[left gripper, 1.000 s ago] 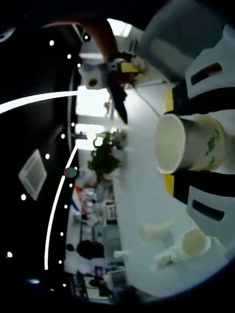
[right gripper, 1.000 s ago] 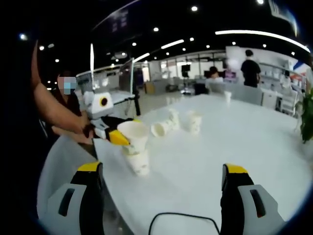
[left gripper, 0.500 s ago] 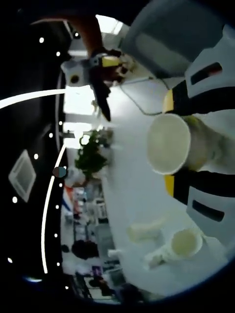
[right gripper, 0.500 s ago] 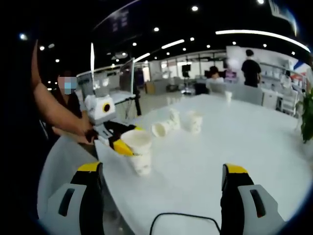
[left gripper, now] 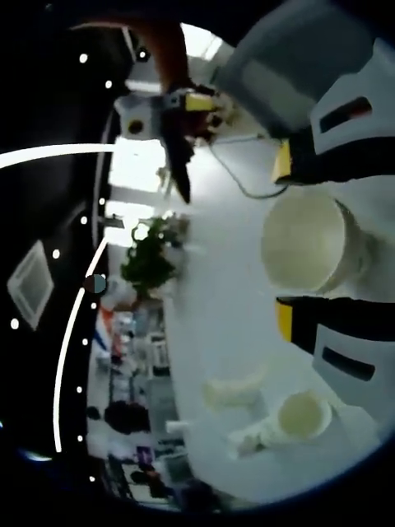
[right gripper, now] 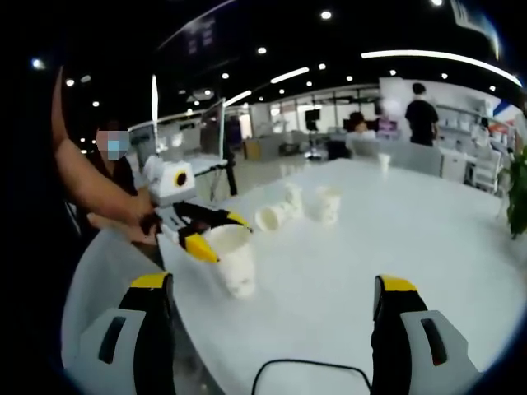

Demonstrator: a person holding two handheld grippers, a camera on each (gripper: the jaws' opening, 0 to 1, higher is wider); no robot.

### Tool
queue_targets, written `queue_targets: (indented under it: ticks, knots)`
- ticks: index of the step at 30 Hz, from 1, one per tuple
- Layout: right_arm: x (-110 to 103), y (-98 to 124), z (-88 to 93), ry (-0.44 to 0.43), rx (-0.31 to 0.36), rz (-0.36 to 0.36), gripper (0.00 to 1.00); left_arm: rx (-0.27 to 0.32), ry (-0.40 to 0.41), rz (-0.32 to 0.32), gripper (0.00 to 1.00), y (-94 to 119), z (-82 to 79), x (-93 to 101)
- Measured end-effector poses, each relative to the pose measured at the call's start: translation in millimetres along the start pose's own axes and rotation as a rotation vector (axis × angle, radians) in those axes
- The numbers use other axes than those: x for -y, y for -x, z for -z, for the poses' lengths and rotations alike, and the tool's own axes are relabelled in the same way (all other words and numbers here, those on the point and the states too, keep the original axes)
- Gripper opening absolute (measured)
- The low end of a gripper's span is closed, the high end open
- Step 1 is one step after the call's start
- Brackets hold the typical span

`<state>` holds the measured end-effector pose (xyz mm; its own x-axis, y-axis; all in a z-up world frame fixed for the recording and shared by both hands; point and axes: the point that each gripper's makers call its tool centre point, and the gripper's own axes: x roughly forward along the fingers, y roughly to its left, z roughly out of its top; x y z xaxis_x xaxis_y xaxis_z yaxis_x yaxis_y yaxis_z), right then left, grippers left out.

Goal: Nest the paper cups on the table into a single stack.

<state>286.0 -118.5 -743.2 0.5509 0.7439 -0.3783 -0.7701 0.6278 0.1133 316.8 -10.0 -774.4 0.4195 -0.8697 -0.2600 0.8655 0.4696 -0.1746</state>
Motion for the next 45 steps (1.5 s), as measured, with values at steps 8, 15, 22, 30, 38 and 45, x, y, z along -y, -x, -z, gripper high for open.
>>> queue_targets:
  ticks: [8,15,22,30,38,45]
  knots:
    - [8,-3,-5.3,0.003,0.013,0.01,1.0,0.039,0.015,-0.054,0.75,12,-26.3,-17.6]
    - [16,-6,-9.6,0.011,0.025,0.023,1.0,0.01,-0.014,-0.114,0.79,35,-20.2,-38.7]
    - [31,-6,-1.7,0.036,0.029,0.068,0.96,-0.029,-0.034,-0.188,0.93,63,-10.6,-57.0]
    - [48,-5,12.7,0.031,0.005,0.097,1.0,-0.072,-0.022,-0.252,0.99,97,4.2,-67.1]
    - [53,-9,2.1,0.054,0.044,0.08,1.0,-0.063,0.002,-0.296,0.99,118,4.0,-75.8]
    - [57,-21,-5.5,0.08,0.05,0.054,1.0,-0.053,0.001,-0.314,0.99,126,1.3,-81.8]
